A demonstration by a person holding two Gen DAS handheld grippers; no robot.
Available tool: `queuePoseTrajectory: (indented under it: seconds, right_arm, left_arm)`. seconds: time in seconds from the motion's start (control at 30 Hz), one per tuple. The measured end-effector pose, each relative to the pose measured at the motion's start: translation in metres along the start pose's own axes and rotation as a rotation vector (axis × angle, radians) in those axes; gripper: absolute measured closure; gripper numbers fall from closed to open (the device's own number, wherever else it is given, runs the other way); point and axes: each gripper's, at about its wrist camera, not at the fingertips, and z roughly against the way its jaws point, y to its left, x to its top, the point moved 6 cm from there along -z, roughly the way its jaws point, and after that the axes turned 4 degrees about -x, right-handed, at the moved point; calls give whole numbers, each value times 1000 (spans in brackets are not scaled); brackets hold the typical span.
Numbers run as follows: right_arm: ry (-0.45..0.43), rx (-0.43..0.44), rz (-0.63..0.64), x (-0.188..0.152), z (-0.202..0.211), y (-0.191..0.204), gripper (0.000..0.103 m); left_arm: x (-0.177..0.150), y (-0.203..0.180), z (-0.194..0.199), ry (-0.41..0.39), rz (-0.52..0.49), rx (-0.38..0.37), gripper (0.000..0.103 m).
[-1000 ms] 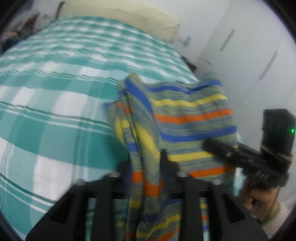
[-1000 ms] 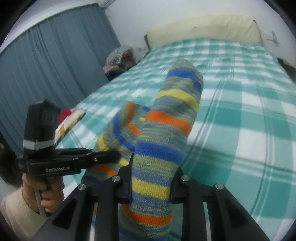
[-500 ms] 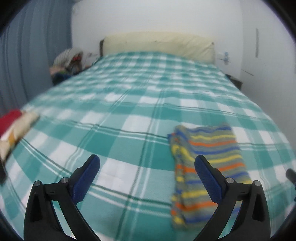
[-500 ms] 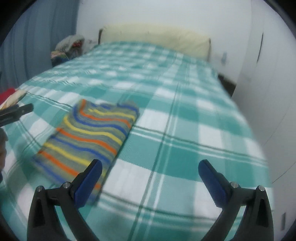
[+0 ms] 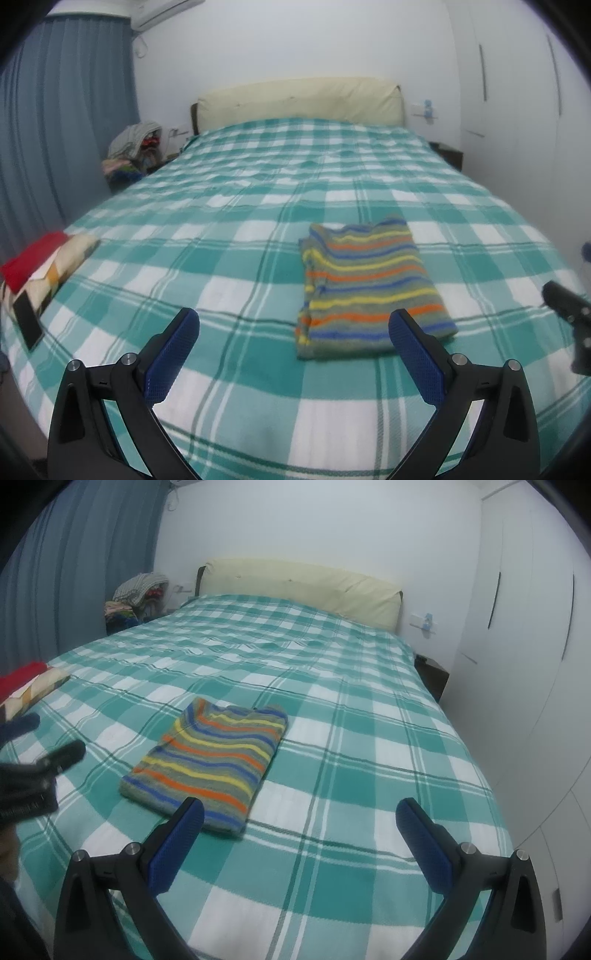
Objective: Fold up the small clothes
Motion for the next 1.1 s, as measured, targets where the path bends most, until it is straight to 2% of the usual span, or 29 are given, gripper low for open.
queuePoseTrajectory:
  seconds: [0.33, 0.6, 0.83, 1.1]
  right_arm:
    - [24, -14, 9, -15, -14, 8, 1]
    - [30, -23, 6, -17, -19, 8, 1]
    - [33, -16, 16, -19, -19, 12, 1]
    - [35, -12, 19, -20, -17, 16, 1]
  left_arm:
    - [-14, 0, -10, -7, -23, 51, 0]
    - [-17, -9, -9, 3, -81, 36, 0]
    - [-22, -12, -12, 45, -76, 24, 0]
    - [-23, -13, -10, 77, -44, -27, 0]
